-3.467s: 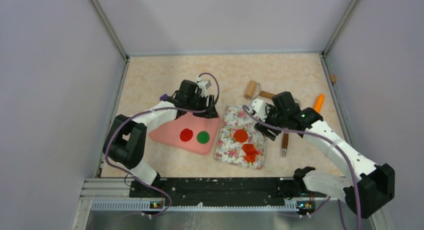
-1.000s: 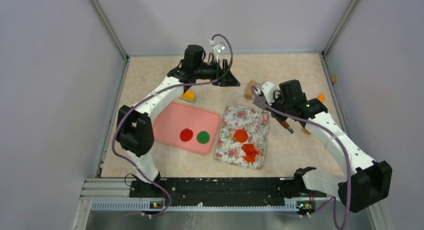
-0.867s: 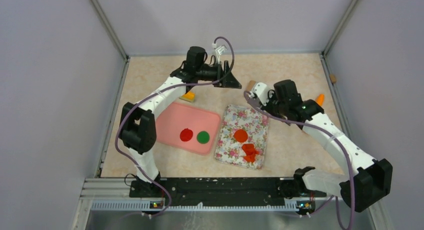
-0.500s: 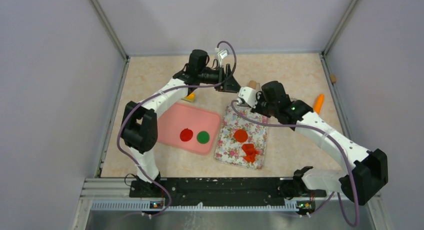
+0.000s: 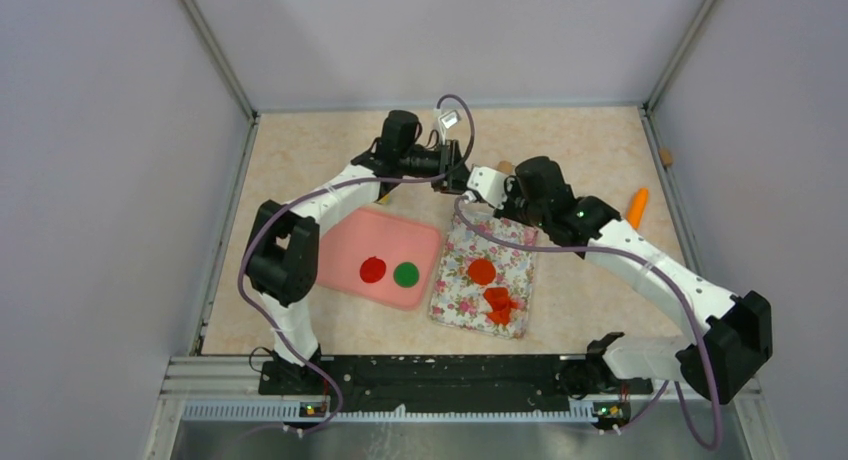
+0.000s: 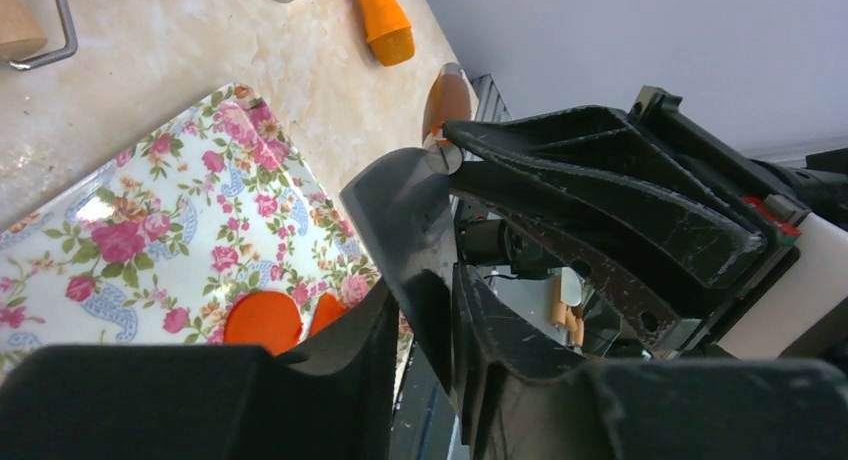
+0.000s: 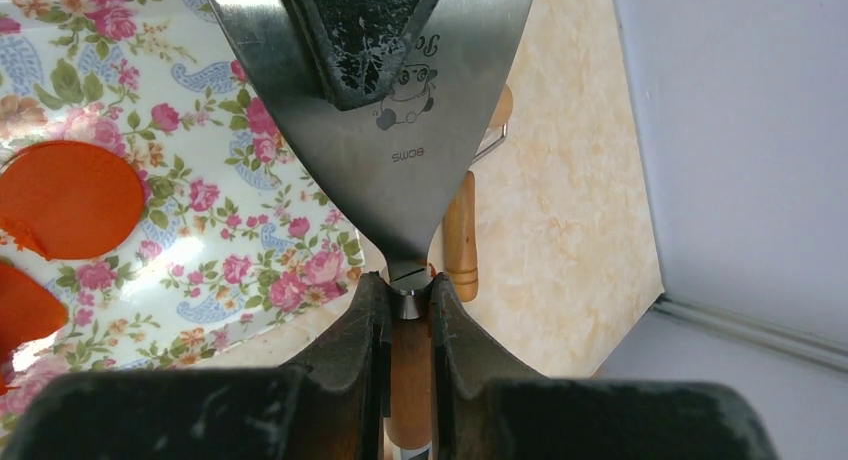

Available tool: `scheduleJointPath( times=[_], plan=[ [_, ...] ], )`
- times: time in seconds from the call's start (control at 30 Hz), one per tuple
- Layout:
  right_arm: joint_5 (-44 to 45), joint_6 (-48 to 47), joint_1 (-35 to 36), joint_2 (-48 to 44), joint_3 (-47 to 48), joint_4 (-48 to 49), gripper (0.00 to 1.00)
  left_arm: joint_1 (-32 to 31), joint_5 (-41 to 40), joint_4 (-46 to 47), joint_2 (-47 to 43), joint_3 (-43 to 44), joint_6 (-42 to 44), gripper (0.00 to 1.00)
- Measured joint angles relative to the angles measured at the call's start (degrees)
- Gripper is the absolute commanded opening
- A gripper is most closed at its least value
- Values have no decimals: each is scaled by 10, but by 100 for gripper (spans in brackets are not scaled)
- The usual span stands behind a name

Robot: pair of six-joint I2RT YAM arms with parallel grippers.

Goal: Roll out the dumpling wrappers from the dough

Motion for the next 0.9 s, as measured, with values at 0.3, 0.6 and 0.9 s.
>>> scheduleJointPath(
  times=[0.3, 0.6, 0.9],
  plan=[
    [3, 17, 7, 14, 26, -30, 28, 6, 34, 99, 0, -41, -60, 0],
    [-163, 197, -89, 37, 207, -167, 80, 50, 67, 261, -1, -158, -157, 0],
    [-489, 305, -314, 40, 175, -256, 81, 76, 160, 477, -20, -197, -306, 0]
  ],
)
